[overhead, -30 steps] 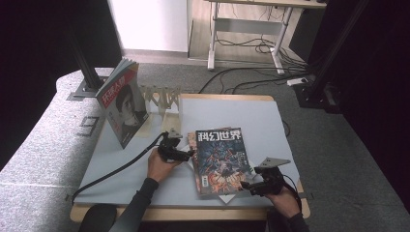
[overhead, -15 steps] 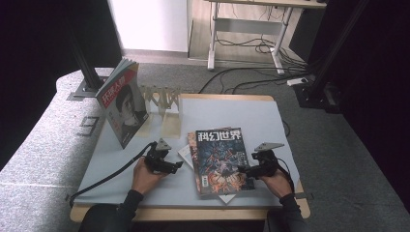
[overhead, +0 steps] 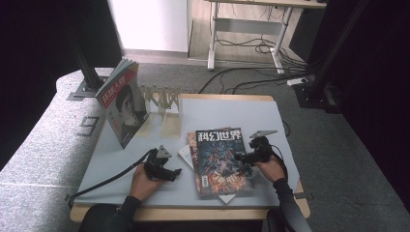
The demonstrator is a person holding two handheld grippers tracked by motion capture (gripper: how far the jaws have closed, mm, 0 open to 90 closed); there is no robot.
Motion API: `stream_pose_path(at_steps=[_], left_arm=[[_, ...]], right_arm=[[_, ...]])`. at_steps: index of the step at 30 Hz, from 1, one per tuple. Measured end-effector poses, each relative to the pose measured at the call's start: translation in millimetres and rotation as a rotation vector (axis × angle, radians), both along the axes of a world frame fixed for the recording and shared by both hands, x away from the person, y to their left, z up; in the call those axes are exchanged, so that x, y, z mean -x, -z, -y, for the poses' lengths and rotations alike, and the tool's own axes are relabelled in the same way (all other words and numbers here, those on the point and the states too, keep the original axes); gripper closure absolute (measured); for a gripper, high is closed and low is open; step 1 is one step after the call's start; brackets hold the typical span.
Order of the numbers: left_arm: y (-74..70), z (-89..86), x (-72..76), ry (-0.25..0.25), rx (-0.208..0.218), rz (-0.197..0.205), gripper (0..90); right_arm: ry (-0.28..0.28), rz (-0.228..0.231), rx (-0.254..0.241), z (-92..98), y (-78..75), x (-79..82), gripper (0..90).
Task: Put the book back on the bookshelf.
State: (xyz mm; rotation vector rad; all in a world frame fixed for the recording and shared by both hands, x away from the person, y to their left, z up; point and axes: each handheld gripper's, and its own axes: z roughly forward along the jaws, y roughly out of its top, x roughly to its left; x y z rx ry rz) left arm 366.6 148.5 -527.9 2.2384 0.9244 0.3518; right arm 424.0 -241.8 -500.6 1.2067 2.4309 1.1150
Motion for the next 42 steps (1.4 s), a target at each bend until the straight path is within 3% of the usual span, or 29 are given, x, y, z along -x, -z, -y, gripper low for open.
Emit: stream_pose_path(at_steps=[14,31,35,42], left_arm=[[0.4,0.2,0.2,-0.001,0.002,0.002,11.7],[0.5,0.2,0.2,-0.001,0.003,0.003,11.7],[0.5,0.1,0.2,-0.001,0.002,0.003,11.7],[0.4,0.0,0.2,0.0,-0.001,0.003,11.7]], right_arm=[[-0.014,-0.062,-0.028,-13.3,9.3,-36.2,2.0],[-0.025,-0.171,-0.14,-11.7,22.1,-61.8,0.4],[-0.026,-0.172,-0.121,-14.7,15.3,-61.1,9.4],[0.021,-0.063,-0.033,-16.2,-1.7,-52.9,38.2]])
